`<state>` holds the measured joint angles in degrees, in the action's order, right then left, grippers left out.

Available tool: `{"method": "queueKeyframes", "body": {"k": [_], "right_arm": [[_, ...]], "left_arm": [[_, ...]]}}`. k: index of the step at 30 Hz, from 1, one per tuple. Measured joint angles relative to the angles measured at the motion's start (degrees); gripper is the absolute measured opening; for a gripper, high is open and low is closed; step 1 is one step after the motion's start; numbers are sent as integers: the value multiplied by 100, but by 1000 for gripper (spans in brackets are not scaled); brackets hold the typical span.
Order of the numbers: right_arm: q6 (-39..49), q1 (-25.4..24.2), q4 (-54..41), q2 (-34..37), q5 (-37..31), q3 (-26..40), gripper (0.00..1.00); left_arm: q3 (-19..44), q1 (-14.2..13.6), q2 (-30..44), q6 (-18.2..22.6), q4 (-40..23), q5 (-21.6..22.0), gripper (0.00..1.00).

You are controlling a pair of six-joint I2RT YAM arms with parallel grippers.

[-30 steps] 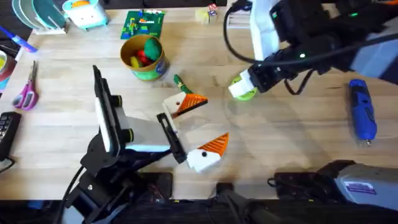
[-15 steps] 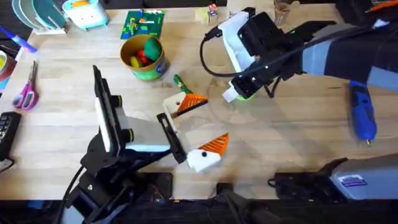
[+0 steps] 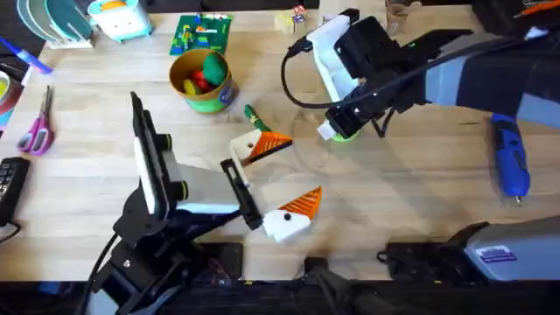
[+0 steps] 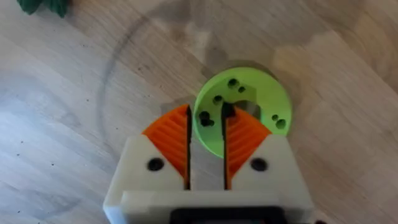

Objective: Pick up the gripper from the table and insert it into the empty holder that is missing its gripper. Then pick up a screw, insert it into the mounting hole, and use the screwdriver to tighten it. Finally, clean up the table by picking up the vegetable and placing it into the bucket.

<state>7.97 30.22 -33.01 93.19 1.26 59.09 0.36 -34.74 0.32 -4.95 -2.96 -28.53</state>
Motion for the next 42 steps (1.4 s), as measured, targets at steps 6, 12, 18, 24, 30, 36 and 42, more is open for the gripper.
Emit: {"method": "queueKeyframes", "body": {"k": [6,12,18,24,30,36,42], "right_arm": [[0,0,15,-2,-17,0,105],[22,3,31,-2,-131,7,16],[20,11,17,-2,-202,17,8],[20,9,-179,-2,-254,186,7],[20,9,-487,-2,-258,573,7],[20,9,-1030,-7,-436,979,7],[134,13,-2070,-7,-500,1801,7]], "left_arm": [[0,0,0,0,1,0,992],[0,0,-1,0,0,0,993],[0,0,-1,0,0,0,993],[0,0,-2,0,0,0,993],[0,0,0,0,0,0,993],[0,0,0,0,0,0,993],[0,0,0,0,0,0,993]]}}
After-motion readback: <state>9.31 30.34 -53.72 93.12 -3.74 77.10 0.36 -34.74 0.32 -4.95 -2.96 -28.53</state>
